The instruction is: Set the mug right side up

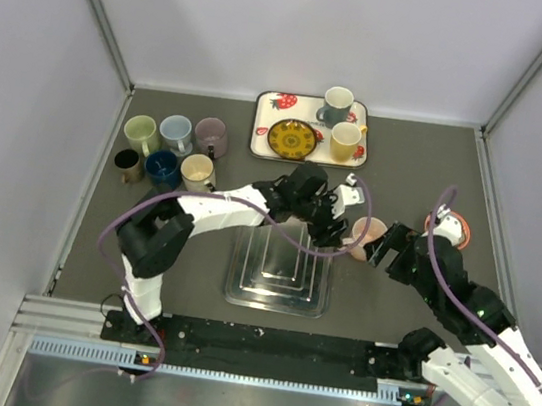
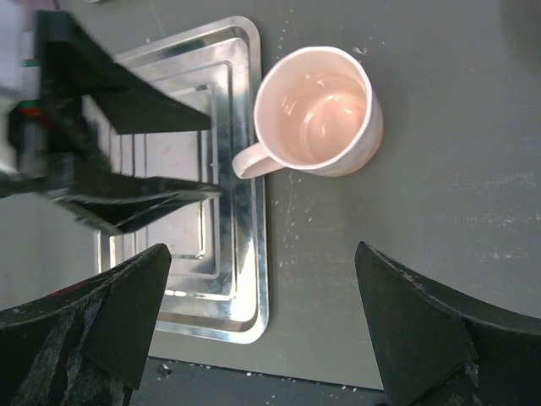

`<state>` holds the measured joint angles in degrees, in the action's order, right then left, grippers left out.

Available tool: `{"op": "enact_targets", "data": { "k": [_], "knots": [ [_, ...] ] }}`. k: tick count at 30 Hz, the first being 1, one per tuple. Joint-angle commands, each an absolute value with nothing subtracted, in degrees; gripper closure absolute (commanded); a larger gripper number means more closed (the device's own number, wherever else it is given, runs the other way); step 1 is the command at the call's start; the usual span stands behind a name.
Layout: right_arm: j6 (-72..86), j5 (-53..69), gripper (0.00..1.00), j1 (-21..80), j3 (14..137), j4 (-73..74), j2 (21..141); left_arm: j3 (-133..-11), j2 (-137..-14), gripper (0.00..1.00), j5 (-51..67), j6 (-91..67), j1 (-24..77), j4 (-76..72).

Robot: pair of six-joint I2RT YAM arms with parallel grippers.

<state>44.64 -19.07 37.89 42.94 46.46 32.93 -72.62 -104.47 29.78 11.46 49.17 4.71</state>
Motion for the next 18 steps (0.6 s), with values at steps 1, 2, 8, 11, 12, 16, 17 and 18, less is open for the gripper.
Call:
{"op": "enact_targets", "data": {
  "k": [1, 2, 8, 11, 12, 16, 17, 18],
  "knots": [
    [44.56, -16.79, 0.09, 38.5, 46.93, 47.55, 32.43, -78.39, -108.88, 0.38, 31.82, 16.61, 50.01, 1.76],
    [44.39, -16.61, 0.09, 38.41, 47.11, 47.64, 32.52, -79.7, -109.68, 0.38, 32.08, 16.96, 50.1, 1.67],
    [43.24, -16.35, 0.09, 38.5, 47.9, 48.34, 32.08, -84.2, -115.22, 0.43, 32.08, 17.93, 50.98, 1.76],
    [43.24, -16.35, 0.09, 38.5, 47.64, 48.69, 31.82, -85.6, -116.89, 0.48, 31.64, 18.19, 51.5, 1.67],
    [43.42, -16.17, 0.09, 38.5, 47.38, 48.69, 31.56, -85.87, -117.24, 0.49, 31.47, 18.28, 51.59, 1.76],
    [43.59, -15.82, 0.09, 38.5, 46.85, 48.96, 30.85, -86.31, -118.3, 0.57, 31.2, 18.55, 51.85, 2.28],
    [43.77, -15.91, 0.09, 38.5, 46.67, 48.87, 30.59, -86.4, -118.39, 0.58, 31.11, 18.54, 51.77, 2.46],
    [43.86, -16.0, 0.09, 38.5, 46.5, 48.95, 30.5, -86.4, -118.65, 0.58, 31.11, 18.46, 51.94, 2.81]
  ]
}}
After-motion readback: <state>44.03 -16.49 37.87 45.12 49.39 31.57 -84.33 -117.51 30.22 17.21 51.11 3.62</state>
